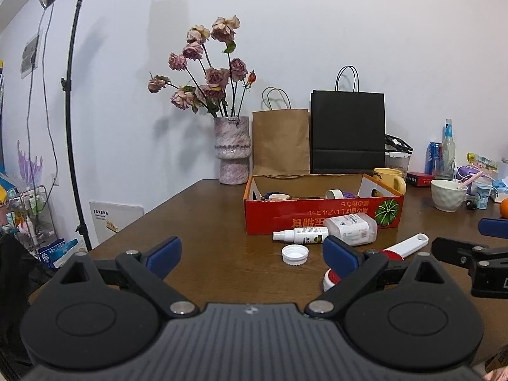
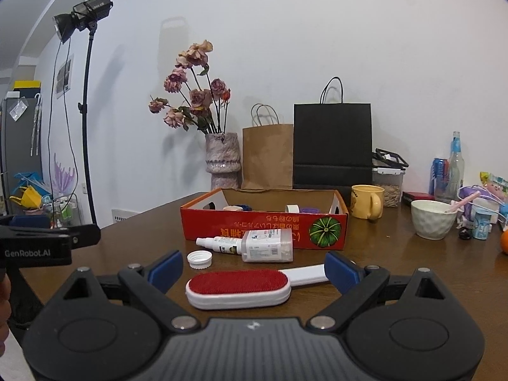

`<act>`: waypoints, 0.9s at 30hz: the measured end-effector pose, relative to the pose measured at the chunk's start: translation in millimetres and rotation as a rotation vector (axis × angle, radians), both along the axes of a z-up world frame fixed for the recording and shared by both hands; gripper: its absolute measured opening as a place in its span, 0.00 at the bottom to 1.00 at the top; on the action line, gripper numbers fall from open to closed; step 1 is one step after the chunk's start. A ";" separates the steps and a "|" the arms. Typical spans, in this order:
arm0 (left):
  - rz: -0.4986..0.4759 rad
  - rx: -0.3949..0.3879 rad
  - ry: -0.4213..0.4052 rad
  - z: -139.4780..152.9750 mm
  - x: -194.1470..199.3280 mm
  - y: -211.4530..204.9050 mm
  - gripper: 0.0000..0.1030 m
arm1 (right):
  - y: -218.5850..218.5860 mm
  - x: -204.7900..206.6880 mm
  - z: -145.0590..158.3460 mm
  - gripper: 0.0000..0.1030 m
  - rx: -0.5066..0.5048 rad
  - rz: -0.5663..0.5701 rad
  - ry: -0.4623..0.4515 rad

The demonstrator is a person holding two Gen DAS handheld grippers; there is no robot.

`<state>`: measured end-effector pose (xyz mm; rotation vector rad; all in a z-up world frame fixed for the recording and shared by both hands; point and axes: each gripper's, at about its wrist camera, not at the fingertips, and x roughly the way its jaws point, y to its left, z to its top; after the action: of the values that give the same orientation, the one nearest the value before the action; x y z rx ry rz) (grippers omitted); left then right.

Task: Organize rigid objects
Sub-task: 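Move both tools toward the white cap and white spray bottle on the table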

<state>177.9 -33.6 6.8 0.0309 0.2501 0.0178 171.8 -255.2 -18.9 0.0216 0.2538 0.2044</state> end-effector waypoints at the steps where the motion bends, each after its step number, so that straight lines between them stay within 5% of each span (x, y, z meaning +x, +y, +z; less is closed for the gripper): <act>1: -0.002 -0.001 0.006 -0.3 5.2 -0.8 0.95 | 0.7 6.3 0.2 0.93 -0.002 0.004 0.005; 27: -0.148 -0.058 0.291 -48.2 164.9 -17.1 0.70 | 22.5 156.5 -10.9 0.87 -0.014 0.088 0.131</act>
<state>342.8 -50.7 -41.4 -0.0063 0.5388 -0.1419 328.3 -232.7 -29.8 0.0104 0.3873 0.2893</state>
